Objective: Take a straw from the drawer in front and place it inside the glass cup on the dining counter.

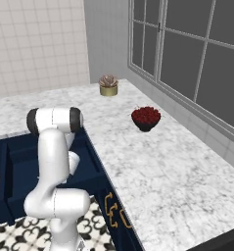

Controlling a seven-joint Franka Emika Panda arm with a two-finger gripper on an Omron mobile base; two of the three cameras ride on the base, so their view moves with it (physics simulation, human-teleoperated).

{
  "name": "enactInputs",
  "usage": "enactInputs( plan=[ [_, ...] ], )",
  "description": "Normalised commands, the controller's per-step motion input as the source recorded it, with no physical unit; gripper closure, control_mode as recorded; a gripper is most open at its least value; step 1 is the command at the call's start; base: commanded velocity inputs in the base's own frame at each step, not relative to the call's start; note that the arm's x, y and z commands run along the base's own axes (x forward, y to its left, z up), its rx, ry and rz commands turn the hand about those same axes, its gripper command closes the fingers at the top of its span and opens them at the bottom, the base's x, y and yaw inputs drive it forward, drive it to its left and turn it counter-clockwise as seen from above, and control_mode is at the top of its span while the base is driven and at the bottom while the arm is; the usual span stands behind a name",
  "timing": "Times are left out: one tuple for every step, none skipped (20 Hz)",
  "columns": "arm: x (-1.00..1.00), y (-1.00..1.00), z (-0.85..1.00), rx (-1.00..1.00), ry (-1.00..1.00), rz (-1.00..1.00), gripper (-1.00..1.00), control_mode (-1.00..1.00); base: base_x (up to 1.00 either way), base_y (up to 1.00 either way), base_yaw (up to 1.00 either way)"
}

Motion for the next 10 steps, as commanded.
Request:
enactInputs(
  plan=[
    [0.14,0.00,0.00,0.04,0.06,-0.03,1.00,-1.00,0.00,0.00,0.00],
    [0.17,0.00,0.00,0.04,0.09,-0.03,1.00,-1.00,0.00,0.00,0.00],
    [0.19,0.00,0.00,0.05,0.11,-0.04,1.00,-1.00,0.00,0.00,0.00],
    [0.16,0.00,0.00,0.05,0.13,-0.04,1.00,-1.00,0.00,0.00,0.00],
    [0.09,0.00,0.00,0.04,0.13,-0.04,1.00,-1.00,0.00,0.00,0.00],
    [0.01,0.00,0.00,0.04,0.11,-0.03,1.00,-1.00,0.00,0.00,0.00],
    [0.00,0.00,0.00,0.04,0.09,-0.04,1.00,-1.00,0.00,0.00,0.00],
    [0.00,0.00,0.00,0.05,0.05,-0.05,1.00,-1.00,0.00,0.00,0.00],
    [0.00,0.00,0.13,0.05,0.01,-0.05,1.00,-1.00,0.00,0.00,0.00],
    [0.00,0.00,0.33,0.05,0.00,-0.06,1.00,-1.00,0.00,0.00,0.00]
  ],
)
